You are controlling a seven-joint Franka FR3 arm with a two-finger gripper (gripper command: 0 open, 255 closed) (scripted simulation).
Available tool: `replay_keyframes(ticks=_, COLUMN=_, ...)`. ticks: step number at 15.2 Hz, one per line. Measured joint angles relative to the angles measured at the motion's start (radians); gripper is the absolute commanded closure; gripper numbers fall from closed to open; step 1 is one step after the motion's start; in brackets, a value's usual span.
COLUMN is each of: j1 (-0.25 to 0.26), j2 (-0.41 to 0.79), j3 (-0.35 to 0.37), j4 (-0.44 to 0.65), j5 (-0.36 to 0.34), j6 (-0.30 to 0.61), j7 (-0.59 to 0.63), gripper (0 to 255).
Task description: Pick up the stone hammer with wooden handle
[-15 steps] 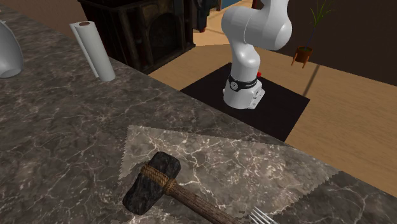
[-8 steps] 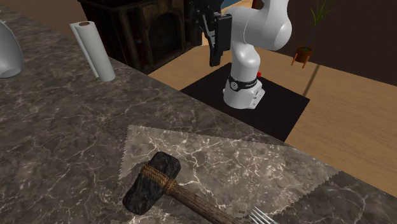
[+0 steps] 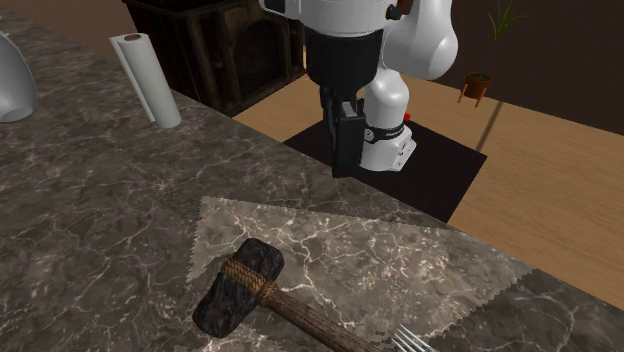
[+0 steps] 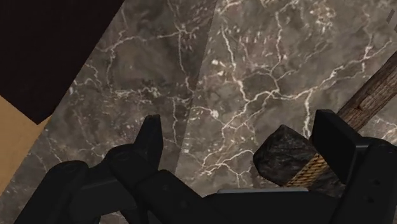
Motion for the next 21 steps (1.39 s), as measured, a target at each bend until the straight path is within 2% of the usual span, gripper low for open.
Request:
replay_keyframes(ticks=5, j1=-0.047, j2=0.172, j3=0.124, j4=0.053, j5=0.002, j6=0.144, j7=0.266, gripper=0)
replay_keyframes(ticks=9, j1=-0.096, j2=0.334, j3=0.2, j4=0.117, j5=-0.058, j6=0.251, j7=0.484, gripper=0)
replay_keyframes(ticks=11, j1=-0.116, j2=0.433, j3=0.233, j4=0.172, j5=-0.116, j6=0.293, j7=0.609, gripper=0)
replay_keyframes(ticks=15, j1=-0.123, j2=0.612, j3=0.251, j4=0.276, j5=-0.248, j6=0.35, j7=0.852, gripper=0)
replay_keyframes(ticks=21, j1=-0.107, j2=0.707, j3=0.236, j4=0.287, j5=-0.326, j6=0.419, j7=0.941, gripper=0)
